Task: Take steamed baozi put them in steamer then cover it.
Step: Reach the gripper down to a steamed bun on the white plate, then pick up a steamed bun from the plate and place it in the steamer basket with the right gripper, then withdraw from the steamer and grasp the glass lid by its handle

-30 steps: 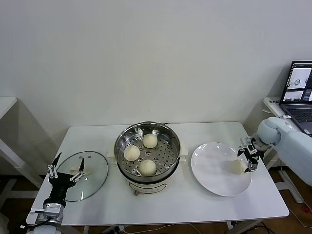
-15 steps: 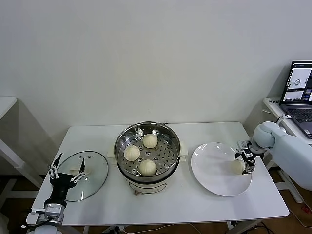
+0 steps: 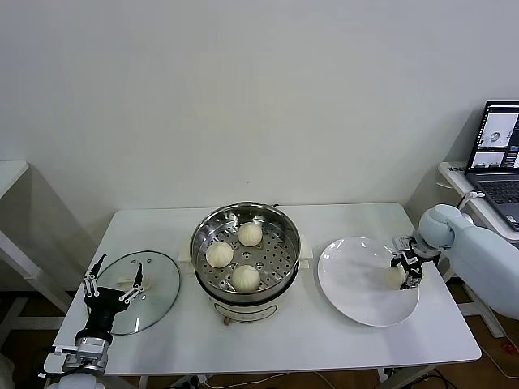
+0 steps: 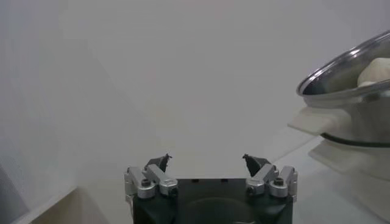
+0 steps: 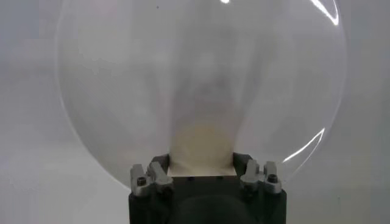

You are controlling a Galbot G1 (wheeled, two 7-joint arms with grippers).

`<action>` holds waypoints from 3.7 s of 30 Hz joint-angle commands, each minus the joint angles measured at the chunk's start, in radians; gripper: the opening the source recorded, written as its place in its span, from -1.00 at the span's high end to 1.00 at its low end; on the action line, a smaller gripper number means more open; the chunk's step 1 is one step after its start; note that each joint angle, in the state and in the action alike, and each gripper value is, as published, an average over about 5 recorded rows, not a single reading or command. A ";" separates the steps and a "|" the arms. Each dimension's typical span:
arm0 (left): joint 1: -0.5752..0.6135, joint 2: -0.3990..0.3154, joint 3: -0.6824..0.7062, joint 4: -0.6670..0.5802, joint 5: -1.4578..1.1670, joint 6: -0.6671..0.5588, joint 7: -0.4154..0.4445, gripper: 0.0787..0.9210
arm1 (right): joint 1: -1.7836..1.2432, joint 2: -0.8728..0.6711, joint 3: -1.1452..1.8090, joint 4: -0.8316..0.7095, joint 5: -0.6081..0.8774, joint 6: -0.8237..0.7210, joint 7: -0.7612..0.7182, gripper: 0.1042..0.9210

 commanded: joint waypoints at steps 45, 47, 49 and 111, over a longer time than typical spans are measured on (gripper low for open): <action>-0.007 0.024 -0.031 -0.033 -0.031 0.000 0.006 -0.77 | 0.981 0.487 -0.894 0.344 1.008 -0.517 0.115 -0.41; -0.007 0.025 -0.036 -0.030 -0.031 -0.001 0.007 -0.77 | 0.947 0.515 -0.886 0.299 0.986 -0.515 0.113 -0.41; -0.007 0.026 -0.042 -0.028 -0.032 -0.003 0.008 -0.77 | 0.912 0.536 -0.878 0.255 0.959 -0.513 0.110 -0.41; -0.015 0.022 -0.021 -0.016 -0.037 0.014 0.006 -0.77 | 0.765 -0.073 -0.462 0.473 0.925 -0.467 0.080 -0.76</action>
